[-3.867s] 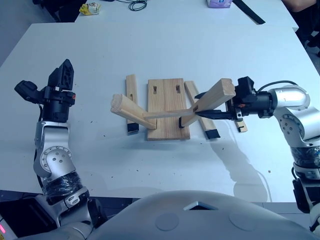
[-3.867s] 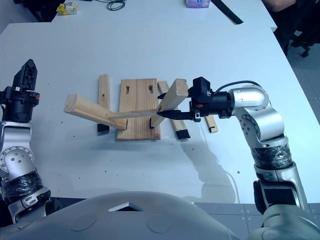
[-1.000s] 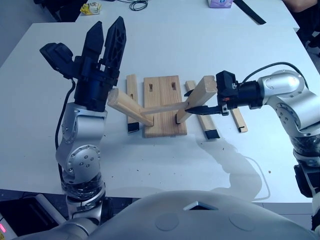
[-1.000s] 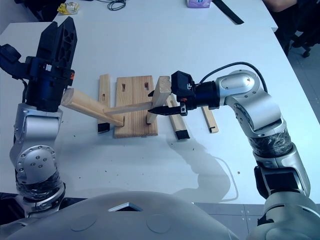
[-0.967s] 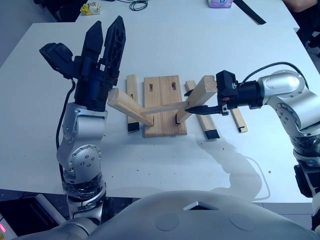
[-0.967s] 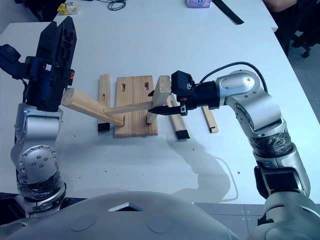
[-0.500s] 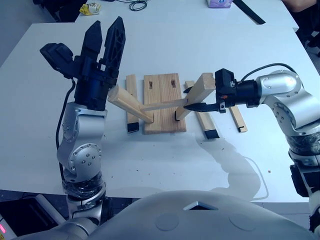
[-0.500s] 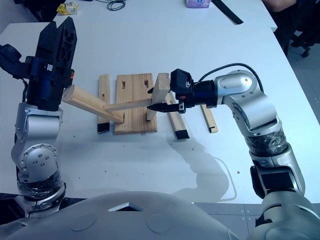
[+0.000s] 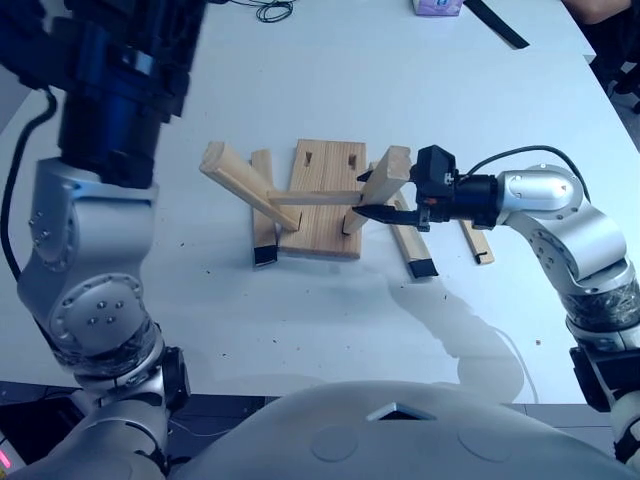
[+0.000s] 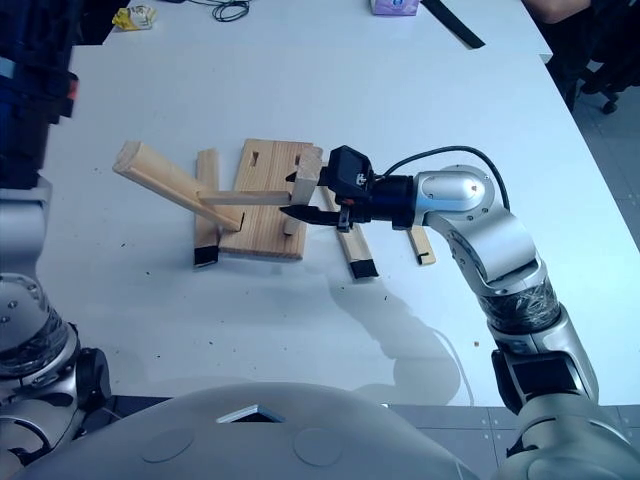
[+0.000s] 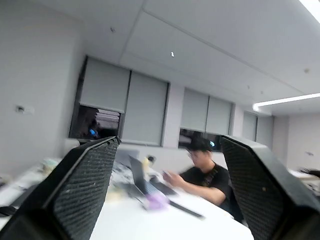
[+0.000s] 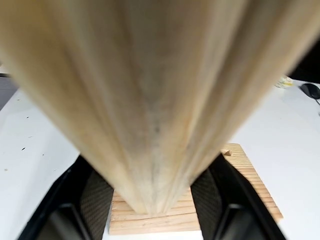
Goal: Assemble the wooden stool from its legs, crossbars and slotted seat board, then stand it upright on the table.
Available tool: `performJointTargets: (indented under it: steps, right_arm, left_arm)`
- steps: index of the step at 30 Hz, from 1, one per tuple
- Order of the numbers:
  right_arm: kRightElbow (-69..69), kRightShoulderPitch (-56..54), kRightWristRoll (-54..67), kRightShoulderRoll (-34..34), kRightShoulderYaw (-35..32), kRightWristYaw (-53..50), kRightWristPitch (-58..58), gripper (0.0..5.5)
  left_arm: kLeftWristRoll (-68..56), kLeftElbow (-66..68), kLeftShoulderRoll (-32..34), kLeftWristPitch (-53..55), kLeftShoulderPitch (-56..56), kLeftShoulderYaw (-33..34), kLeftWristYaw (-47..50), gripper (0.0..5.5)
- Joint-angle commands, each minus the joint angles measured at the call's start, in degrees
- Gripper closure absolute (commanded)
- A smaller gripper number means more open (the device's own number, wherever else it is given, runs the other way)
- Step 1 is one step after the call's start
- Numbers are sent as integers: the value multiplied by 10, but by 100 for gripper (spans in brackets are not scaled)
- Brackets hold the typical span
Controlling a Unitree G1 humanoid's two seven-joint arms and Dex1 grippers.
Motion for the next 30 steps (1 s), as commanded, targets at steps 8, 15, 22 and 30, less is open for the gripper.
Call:
performJointTargets:
  steps: [8,15,22,30]
  right_arm:
    - [27,-1,-32,-5,14,-44,65,345]
    - [30,-46,-35,-14,37,-28,80,345]
    - [41,-94,-36,-18,62,0,91,345]
    - [71,-131,-46,-24,85,39,79,345]
  left_arm:
    - [23,-45,6,77,151,-100,56,269]
    - [93,-37,-32,69,152,-146,71,378]
    - [165,-38,-69,62,186,-186,75,480]
    - [231,-33,-123,64,210,-254,89,550]
